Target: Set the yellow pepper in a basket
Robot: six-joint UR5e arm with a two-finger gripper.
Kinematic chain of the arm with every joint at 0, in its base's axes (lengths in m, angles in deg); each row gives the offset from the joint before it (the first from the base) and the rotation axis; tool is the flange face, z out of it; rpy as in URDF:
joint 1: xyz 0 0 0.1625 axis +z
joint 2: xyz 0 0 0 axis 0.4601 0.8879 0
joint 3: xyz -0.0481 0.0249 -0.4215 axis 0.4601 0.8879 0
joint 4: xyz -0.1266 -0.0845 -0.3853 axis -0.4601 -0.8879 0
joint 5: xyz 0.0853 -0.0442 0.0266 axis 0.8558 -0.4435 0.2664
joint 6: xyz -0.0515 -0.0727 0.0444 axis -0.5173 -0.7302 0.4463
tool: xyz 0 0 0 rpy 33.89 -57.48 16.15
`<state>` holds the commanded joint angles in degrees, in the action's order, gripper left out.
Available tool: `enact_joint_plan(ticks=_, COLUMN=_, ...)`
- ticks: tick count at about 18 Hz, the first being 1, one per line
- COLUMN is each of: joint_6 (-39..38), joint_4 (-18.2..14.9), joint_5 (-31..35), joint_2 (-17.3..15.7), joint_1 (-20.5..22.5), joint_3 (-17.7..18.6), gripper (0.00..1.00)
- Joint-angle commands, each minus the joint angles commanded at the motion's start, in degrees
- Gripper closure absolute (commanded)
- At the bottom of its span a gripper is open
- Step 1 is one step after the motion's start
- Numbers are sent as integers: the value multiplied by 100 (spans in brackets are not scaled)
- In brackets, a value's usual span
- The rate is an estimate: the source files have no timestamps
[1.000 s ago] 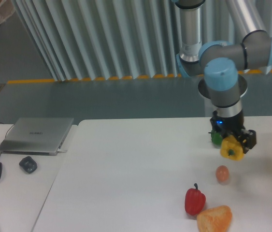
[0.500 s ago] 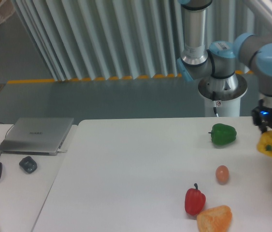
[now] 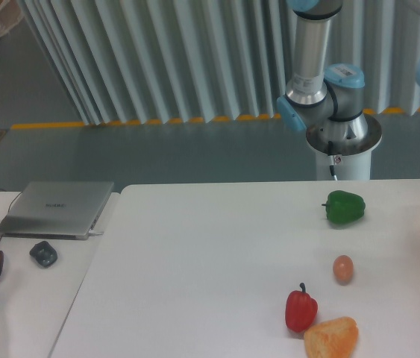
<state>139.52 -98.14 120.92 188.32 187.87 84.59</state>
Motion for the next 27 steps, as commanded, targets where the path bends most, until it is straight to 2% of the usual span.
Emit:
enact_joint_plan(ticks=1, joint_6=63, joint_4=0, joint_5=0, joint_2=9, joint_1=10, joint_3=0, gripper=53)
enact_joint_plan(ticks=2, joint_6=55, joint_4=35, joint_5=0, joint_2=18, joint_1=10, joint_3=-17, gripper=47)
enact_joint_plan(ticks=3, joint_6=20, joint_4=114, joint_5=0, joint_2=27, joint_1=10, joint_3=-9, gripper=27)
enact_joint_plan(ticks=4, joint_6=11, joint_4=193, joint_5=0, joint_2=62, joint_1=1, joint_3=0, gripper=0)
enact_joint_plan(ticks=10, joint_6=-67, joint_4=229, joint_5=-26, joint_2=36, joint_1=-52, joint_3=-17, gripper=0)
enact_joint_plan(ticks=18, joint_6=-340, joint_4=220, joint_5=-62, joint_2=0, joint_1=-622, joint_3=0, gripper=0)
enact_joint_plan(ticks=24, joint_6=-700, joint_4=-61, joint_5=-193, joint_2=-184, joint_1=-1035, joint_3=211, gripper=0)
enact_joint_plan(ticks=27, joint_6=-841, joint_4=-333, joint_5=-316, joint_2=-386, joint_1=-1308, joint_3=308, gripper=0)
